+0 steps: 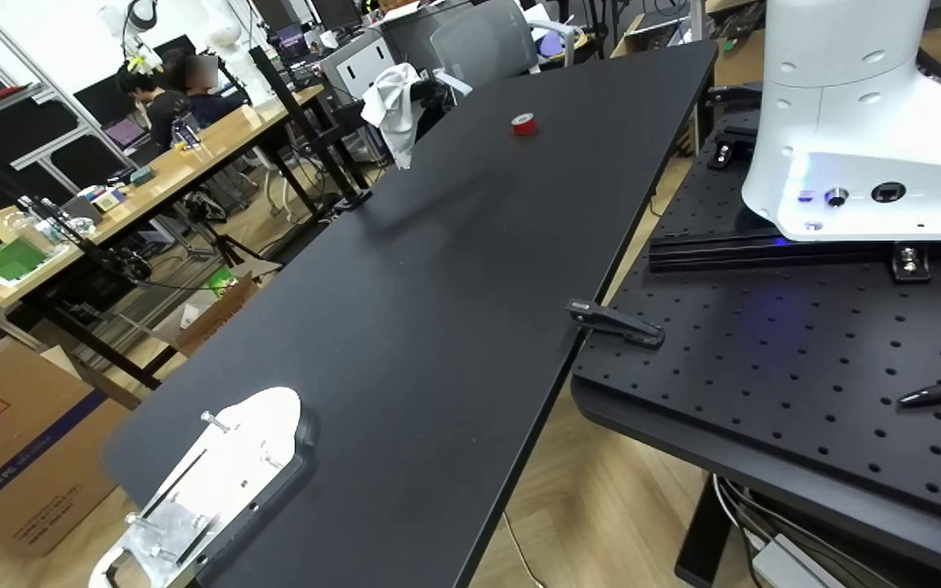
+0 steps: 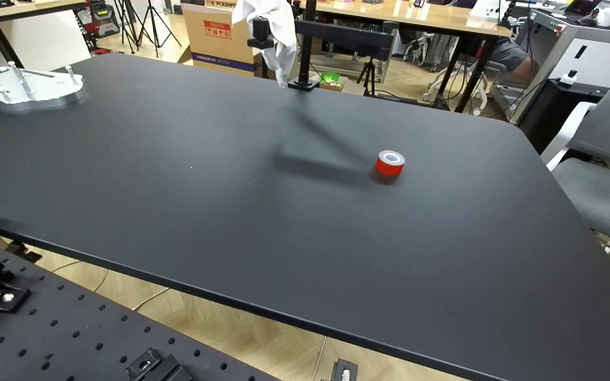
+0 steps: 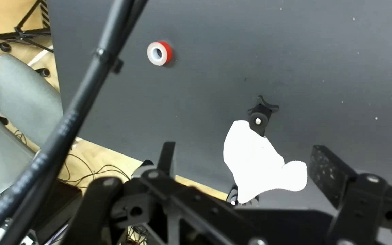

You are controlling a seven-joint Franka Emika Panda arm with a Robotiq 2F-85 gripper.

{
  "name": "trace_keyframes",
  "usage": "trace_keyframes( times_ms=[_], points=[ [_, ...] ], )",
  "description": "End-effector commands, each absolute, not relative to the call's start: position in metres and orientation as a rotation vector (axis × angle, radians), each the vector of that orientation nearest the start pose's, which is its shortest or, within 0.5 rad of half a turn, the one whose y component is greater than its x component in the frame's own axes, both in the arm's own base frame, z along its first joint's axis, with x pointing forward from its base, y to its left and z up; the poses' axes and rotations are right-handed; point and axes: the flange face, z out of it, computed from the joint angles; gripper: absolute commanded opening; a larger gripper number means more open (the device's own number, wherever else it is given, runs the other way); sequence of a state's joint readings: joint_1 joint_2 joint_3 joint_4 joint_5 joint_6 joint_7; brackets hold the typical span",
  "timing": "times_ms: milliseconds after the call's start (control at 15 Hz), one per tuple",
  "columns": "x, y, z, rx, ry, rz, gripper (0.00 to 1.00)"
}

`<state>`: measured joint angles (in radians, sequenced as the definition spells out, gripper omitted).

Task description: Unhang the white cloth from the black stand

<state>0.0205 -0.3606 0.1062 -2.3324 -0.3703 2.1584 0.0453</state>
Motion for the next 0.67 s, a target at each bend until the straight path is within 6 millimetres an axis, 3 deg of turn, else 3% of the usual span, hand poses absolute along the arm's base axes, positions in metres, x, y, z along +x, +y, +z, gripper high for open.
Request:
trace_keyframes(
  times_ms=[0, 400, 600],
  points=[
    [0.487, 0.031, 0.489, -3.384, -0.128, -0.427, 1.0],
    [0.536, 0.004, 0.452, -3.269, 0.297, -0.524, 1.0],
    [0.554, 0.012, 0.437, -3.249, 0.303, -0.538, 1.0]
  ],
)
